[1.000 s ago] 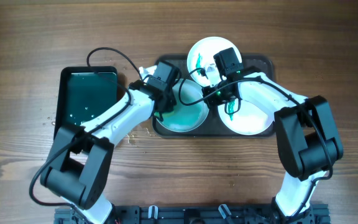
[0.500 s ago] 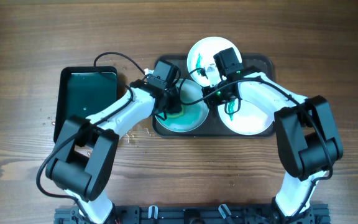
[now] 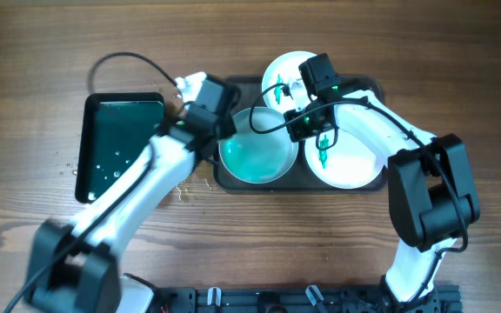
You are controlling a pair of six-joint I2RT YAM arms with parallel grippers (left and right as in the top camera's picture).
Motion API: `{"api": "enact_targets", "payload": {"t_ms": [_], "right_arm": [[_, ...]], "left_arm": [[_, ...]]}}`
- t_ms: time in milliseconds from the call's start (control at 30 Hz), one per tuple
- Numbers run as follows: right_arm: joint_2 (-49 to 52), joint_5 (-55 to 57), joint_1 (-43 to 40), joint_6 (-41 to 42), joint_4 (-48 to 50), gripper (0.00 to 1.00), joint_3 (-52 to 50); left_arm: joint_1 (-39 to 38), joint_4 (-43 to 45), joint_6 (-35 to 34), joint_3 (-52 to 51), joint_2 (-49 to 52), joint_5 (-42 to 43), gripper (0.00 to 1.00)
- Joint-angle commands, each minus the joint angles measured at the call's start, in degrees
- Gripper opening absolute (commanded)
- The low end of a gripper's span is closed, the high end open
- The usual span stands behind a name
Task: Clean dirty plates on tray and stack at the side
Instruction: 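Return the sponge with the left gripper to the water tray, then lift the cleaned plate with the right gripper off the tray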
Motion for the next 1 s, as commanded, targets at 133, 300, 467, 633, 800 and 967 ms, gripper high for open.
{"api": "enact_targets", "payload": {"t_ms": [133, 300, 467, 633, 800, 967], "right_arm": [[-4.87, 6.86, 0.46, -1.16, -0.68, 0.04, 1.16], [-10.16, 19.34, 3.48, -1.31, -1.03, 0.04, 1.16], [-14.21, 30.08, 8.17, -4.31, -1.9, 0.04, 1.16], [-15.45, 41.99, 13.49, -7.65, -1.86, 0.04, 1.16], [-15.52, 53.27, 19.06, -10.27, -1.84, 0.04, 1.16], [-15.58, 63.95, 23.71, -14.56, -0.28, 0.04, 1.16]], "left_arm": [[12.57, -4.37, 0.26, 0.15, -5.22, -2.16, 0.04], [21.94, -6.73, 0.26, -0.61, -2.69, 0.76, 0.04], [29.0, -5.51, 0.74, -3.06, 2.58, 3.82, 0.04], [32.28, -4.15, 2.43, -3.1, 7.45, 3.8, 0.04], [34.07, -1.62, 2.43, -3.1, 9.05, 4.2, 0.04], [34.07, -1.25, 2.38, -3.1, 9.2, 9.53, 0.15]]}}
